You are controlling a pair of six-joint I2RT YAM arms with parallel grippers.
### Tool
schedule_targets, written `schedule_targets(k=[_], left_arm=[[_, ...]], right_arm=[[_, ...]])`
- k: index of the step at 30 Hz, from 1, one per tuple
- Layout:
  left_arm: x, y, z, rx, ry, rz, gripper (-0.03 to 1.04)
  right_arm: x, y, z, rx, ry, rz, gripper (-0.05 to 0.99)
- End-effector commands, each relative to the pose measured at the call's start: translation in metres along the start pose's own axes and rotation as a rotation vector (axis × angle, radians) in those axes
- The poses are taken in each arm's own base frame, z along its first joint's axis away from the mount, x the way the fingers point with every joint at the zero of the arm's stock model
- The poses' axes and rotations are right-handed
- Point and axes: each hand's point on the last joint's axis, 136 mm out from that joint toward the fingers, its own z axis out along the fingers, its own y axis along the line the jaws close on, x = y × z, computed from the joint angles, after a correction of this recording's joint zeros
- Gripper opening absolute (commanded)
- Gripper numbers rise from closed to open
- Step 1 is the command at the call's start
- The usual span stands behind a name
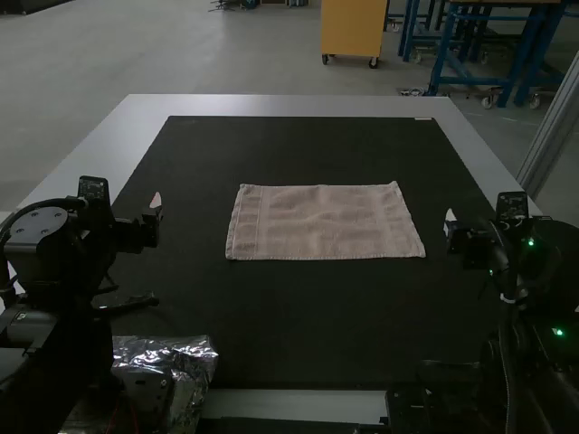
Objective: Fold the towel.
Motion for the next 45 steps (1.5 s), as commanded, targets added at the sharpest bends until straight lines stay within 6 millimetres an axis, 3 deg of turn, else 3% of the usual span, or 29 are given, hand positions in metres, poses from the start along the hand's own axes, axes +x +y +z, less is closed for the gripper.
schedule_targets(k=[1, 29, 33, 35, 38, 40, 42, 44, 45], left_arm=[[0.002, 0.002, 0.000, -0.009, 0.001, -0.010, 0.97], [0.002, -0.003, 0.000, 0.018, 0.000, 0.004, 0.97], [-0.012, -0.001, 0.000, 0.006, -0.057, 0.148, 0.97], [-0.021, 0.000, -0.001, -0.004, -0.096, 0.160, 0.97], [-0.029, 0.001, -0.002, -0.024, -0.123, 0.380, 0.96], [-0.034, 0.002, -0.002, -0.034, -0.144, 0.416, 0.96], [-0.037, 0.000, -0.003, -0.030, -0.160, 0.447, 0.96], [-0.042, -0.019, -0.005, 0.069, -0.213, 0.528, 0.96], [-0.047, -0.018, -0.006, 0.061, -0.231, 0.523, 0.96]], right_arm=[[0.003, 0.006, 0.000, -0.032, 0.005, 0.009, 0.91], [0.002, 0.012, 0.000, -0.071, -0.003, -0.019, 0.91], [-0.031, 0.005, -0.002, -0.038, -0.137, -0.050, 0.91], [-0.043, 0.004, -0.004, -0.023, -0.186, -0.155, 0.91], [-0.041, 0.011, -0.004, -0.030, -0.190, -0.419, 0.91], [-0.034, 0.014, -0.003, -0.040, -0.168, -0.538, 0.91], [-0.037, 0.017, -0.004, -0.049, -0.188, -0.569, 0.91], [-0.041, 0.017, -0.005, -0.048, -0.202, -0.568, 0.91], [-0.045, 0.017, -0.005, -0.041, -0.218, -0.551, 0.91]])
